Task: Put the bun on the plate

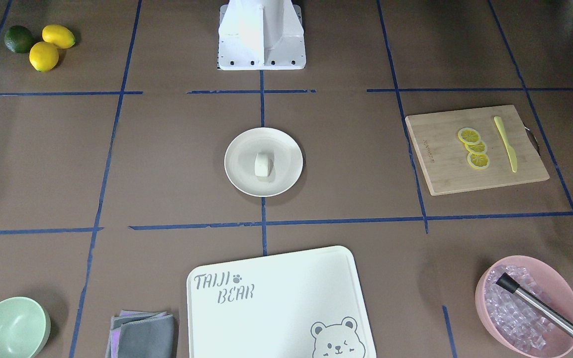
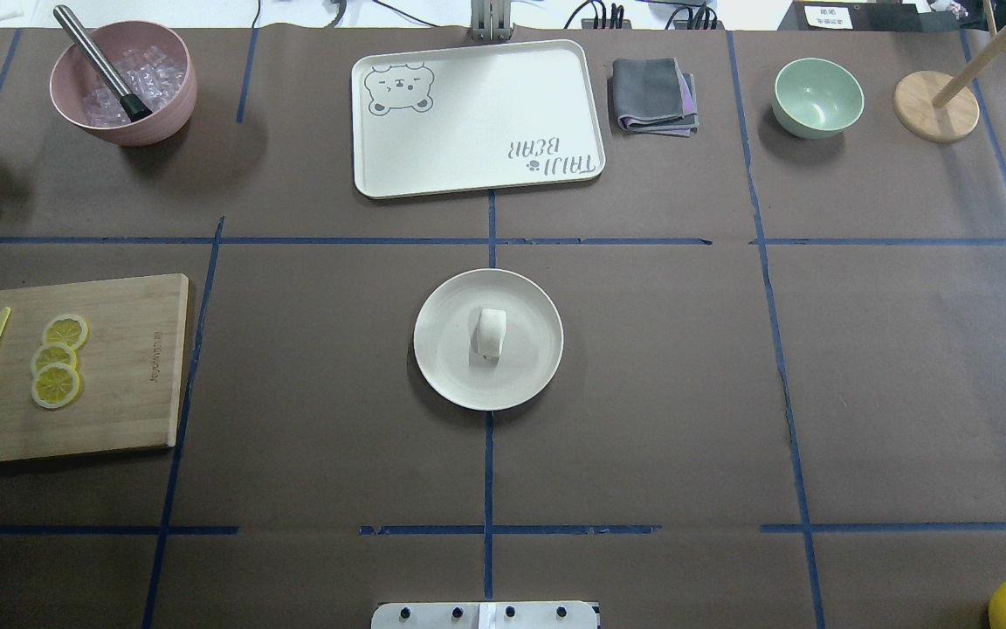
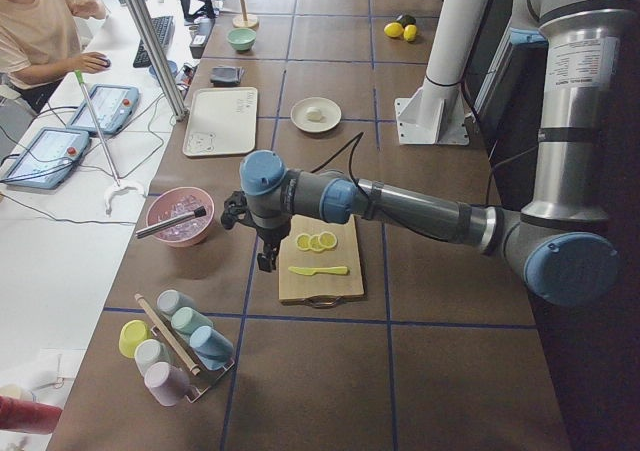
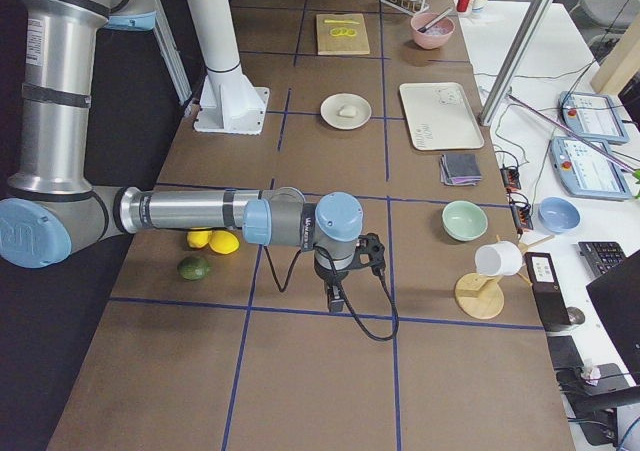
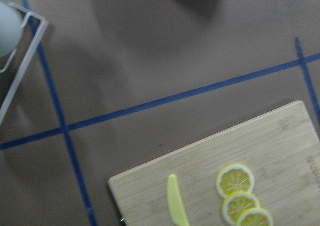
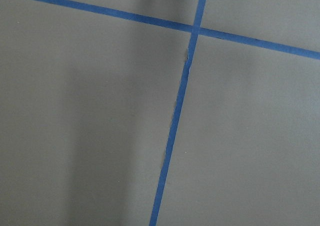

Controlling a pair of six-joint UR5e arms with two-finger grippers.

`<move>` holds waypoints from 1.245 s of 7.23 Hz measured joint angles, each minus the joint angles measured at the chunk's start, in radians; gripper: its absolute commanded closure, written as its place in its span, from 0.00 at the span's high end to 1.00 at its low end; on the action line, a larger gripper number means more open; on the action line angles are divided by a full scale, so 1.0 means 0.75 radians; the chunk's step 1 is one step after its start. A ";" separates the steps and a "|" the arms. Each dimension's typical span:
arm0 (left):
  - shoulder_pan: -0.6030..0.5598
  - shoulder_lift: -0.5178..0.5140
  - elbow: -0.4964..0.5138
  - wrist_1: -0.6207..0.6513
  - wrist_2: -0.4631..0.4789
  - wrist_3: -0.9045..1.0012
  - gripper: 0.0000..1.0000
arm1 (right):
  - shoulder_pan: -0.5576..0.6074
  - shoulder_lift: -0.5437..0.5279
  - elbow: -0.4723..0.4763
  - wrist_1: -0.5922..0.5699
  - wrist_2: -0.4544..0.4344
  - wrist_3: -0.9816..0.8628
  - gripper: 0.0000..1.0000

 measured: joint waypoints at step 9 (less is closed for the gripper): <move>-0.075 0.160 0.054 -0.034 0.204 0.013 1.00 | 0.005 0.004 -0.020 0.002 0.000 0.106 1.00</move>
